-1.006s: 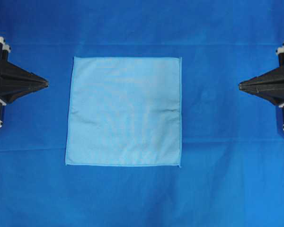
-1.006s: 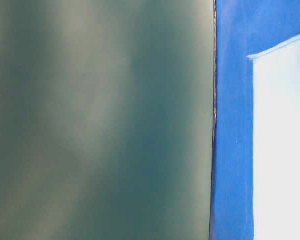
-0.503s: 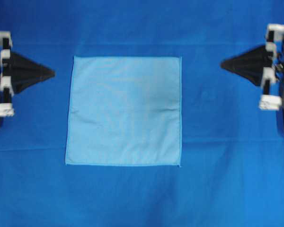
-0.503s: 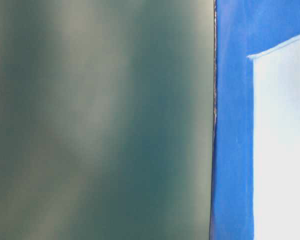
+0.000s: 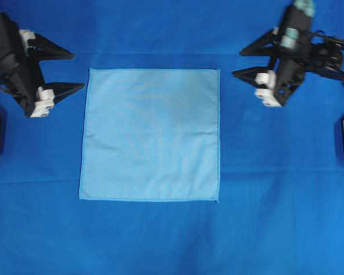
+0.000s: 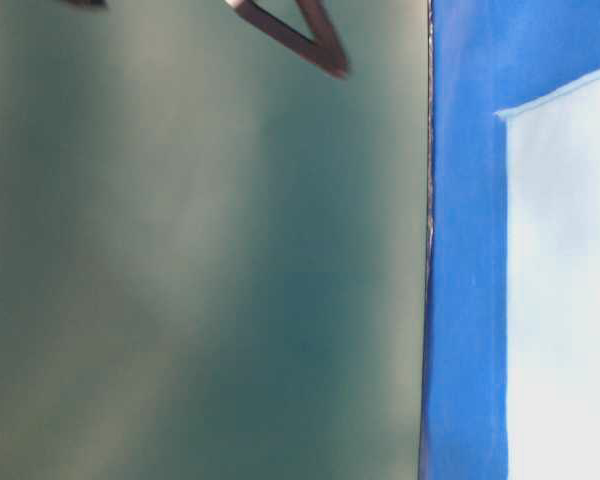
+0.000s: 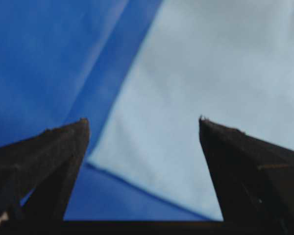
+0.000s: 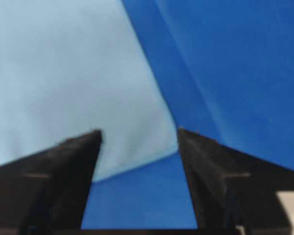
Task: Fold the light blue towel.
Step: 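Move both grippers to the towel's top corners and grasp them, then lift the top corners and fold them down toward the bottom edge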
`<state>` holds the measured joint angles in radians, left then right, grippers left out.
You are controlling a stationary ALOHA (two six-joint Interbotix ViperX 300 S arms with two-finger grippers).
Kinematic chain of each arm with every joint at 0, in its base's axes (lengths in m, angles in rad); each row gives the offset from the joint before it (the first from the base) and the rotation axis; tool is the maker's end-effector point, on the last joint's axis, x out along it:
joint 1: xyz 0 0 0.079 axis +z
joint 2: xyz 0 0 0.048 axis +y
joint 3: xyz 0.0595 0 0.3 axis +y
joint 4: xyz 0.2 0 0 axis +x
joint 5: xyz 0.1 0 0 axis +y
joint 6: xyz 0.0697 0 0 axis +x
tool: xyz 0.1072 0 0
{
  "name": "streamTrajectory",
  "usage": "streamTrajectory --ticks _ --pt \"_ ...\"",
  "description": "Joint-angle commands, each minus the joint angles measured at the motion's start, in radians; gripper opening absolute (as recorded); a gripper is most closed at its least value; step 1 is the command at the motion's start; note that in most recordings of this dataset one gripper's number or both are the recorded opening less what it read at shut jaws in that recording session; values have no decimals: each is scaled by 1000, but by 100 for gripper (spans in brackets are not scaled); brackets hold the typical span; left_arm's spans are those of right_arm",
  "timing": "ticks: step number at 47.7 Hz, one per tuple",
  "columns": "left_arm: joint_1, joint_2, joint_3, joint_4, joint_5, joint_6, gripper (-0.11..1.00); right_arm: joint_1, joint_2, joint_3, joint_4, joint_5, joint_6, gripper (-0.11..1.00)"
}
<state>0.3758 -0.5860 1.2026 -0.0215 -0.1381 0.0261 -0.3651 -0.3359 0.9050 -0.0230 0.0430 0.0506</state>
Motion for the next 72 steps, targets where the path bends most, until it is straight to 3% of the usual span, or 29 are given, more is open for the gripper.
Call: streamTrajectory --ticks 1,20,44,49,52,60,65,72 --pt "34 69 -20 0 -40 23 85 -23 64 -57 -26 8 2 62" --pt "106 354 -51 0 -150 91 84 -58 354 -172 -60 6 0 59" --pt "155 511 -107 0 -138 118 80 -63 459 -193 -66 -17 -3 58" --pt "155 538 -123 0 -101 133 70 -63 459 -190 -81 -12 -9 53" --pt "152 558 -132 0 -71 172 57 -63 459 -189 -92 -9 -12 44" --pt "135 594 -155 0 -43 190 19 -63 459 -189 -101 3 -14 1" --pt "132 591 -158 0 -38 204 8 -63 459 -190 -101 9 -14 1" --pt "132 578 -166 0 -12 213 6 -63 457 -196 -101 9 -14 1"
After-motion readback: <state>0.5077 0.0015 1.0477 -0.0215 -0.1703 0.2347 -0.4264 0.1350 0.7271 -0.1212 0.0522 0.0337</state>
